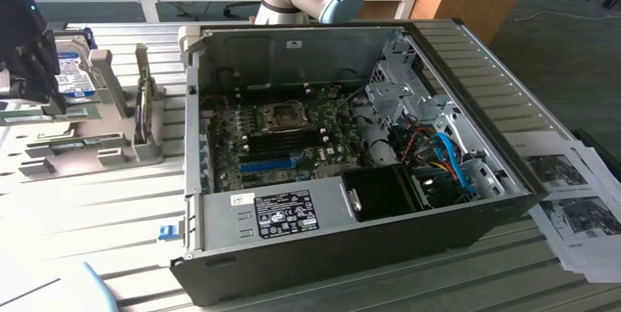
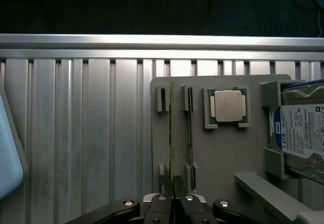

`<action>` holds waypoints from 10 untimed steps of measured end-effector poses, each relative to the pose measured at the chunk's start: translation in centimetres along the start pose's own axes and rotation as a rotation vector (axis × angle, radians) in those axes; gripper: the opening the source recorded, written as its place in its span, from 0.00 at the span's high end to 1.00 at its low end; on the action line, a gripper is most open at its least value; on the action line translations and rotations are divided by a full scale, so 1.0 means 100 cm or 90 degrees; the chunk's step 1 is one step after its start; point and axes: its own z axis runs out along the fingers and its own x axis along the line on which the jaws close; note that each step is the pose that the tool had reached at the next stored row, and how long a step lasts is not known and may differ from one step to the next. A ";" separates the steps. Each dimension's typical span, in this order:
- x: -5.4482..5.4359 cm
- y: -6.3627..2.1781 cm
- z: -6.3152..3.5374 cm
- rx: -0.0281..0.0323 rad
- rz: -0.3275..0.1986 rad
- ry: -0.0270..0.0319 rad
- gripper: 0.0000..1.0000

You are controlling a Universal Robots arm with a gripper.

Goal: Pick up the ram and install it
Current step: 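Pick up the ram and move it above insertion slot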

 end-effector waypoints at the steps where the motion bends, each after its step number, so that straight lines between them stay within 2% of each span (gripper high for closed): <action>1: 0.000 -0.0001 -0.0023 0.0001 0.000 0.0001 0.89; 10: 0.000 -0.0001 -0.0185 0.0000 0.000 0.0001 0.89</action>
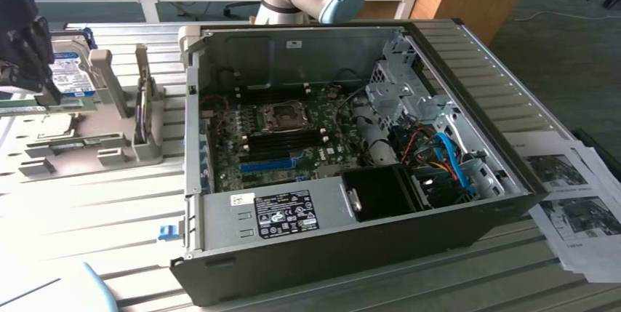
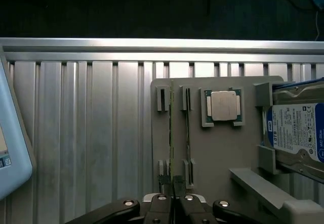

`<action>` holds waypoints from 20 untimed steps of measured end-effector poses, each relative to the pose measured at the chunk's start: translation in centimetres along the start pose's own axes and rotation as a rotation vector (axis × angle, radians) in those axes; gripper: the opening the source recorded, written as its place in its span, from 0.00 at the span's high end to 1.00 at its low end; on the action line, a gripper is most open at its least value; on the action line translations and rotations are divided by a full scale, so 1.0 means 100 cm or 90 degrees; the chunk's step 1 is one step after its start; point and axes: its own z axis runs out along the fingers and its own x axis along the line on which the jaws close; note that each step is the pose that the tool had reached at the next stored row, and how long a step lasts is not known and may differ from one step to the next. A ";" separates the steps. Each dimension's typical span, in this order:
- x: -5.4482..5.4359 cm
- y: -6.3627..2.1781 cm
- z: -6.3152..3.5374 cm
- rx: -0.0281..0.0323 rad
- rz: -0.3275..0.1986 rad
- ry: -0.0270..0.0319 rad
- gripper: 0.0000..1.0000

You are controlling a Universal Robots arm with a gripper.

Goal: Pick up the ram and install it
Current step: 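Pick up the ram and move it above insertion slot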

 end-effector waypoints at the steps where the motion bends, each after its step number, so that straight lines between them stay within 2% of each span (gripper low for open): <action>1: 0.000 0.0000 -0.0020 0.0000 0.000 0.0000 0.89; 20: -0.001 -0.0008 -0.0387 0.0000 0.000 0.0001 0.89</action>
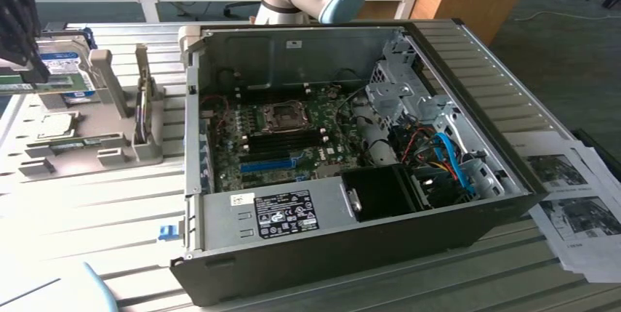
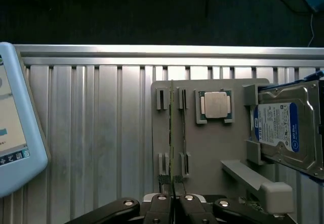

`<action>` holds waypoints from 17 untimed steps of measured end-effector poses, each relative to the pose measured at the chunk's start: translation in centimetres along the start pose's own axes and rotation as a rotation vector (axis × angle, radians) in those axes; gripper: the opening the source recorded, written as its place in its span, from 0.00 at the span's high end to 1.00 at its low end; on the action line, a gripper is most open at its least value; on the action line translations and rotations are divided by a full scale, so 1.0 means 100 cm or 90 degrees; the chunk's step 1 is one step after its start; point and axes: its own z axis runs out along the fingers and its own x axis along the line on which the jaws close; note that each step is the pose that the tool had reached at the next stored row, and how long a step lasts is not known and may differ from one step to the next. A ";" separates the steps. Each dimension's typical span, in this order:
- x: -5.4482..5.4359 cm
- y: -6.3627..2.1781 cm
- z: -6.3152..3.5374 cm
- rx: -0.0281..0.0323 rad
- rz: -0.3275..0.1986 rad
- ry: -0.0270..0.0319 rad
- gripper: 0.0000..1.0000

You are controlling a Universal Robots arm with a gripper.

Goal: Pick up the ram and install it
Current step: 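Pick up the ram and move it above insertion slot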

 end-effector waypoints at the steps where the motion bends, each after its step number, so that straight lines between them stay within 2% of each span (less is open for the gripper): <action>1: 0.000 0.0000 -0.0015 0.0000 0.000 0.0000 0.89; 17: -0.001 -0.0020 -0.0321 0.0000 0.000 0.0001 0.89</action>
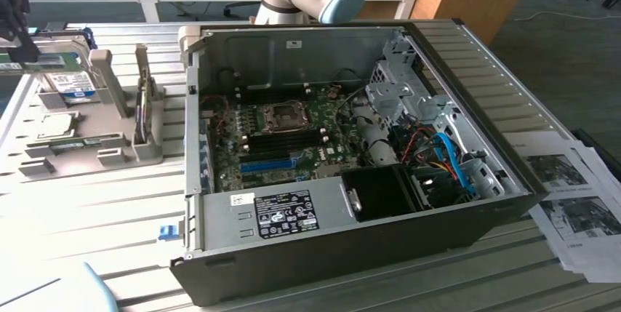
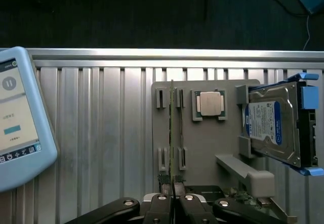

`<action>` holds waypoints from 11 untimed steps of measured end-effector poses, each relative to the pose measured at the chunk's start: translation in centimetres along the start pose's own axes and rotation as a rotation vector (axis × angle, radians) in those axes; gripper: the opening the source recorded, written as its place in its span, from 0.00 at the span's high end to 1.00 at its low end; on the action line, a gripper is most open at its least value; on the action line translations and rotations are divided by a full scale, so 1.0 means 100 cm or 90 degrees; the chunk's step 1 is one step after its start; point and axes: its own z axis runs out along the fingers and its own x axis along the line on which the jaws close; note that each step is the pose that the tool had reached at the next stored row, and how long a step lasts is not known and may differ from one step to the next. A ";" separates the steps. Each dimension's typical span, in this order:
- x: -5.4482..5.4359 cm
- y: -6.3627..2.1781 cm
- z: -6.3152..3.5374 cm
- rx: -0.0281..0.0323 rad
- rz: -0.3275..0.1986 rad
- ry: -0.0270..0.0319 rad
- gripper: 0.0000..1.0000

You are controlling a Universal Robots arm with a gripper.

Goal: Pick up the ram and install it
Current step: 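Pick up the ram and move it above insertion slot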

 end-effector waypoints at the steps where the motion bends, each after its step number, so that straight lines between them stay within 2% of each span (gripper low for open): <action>1: 0.000 -0.0001 -0.0018 0.0000 0.000 0.0000 0.89; 11: 0.000 -0.0004 -0.0145 0.0000 0.000 0.0000 0.89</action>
